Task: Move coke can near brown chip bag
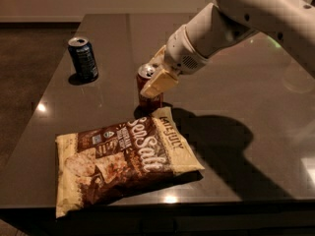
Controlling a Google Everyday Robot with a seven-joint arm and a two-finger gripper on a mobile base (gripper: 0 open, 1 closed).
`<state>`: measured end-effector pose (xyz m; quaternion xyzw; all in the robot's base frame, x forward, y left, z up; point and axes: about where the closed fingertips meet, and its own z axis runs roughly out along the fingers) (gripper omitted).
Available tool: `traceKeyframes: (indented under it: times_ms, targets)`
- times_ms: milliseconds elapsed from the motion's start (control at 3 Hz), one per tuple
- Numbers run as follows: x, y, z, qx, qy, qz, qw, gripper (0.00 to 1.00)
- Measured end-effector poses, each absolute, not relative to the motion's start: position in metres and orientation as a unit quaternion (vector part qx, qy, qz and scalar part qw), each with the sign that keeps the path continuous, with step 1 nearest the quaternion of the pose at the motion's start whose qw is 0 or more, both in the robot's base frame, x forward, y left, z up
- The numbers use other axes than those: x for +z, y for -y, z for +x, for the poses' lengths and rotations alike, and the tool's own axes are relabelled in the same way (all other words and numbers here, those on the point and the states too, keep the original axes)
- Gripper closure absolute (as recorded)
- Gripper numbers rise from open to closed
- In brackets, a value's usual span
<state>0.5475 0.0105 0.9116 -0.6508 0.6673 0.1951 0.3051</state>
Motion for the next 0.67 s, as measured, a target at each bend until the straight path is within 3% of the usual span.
traceKeyframes:
  times_ms: [333, 667]
  targets:
    - [0.9112, -0.0117, 0.5470, 0.195, -0.667, -0.652, 0.304, 0.00]
    - [0.9112, -0.0117, 0.5469, 0.195, -0.667, -0.652, 0.304, 0.00]
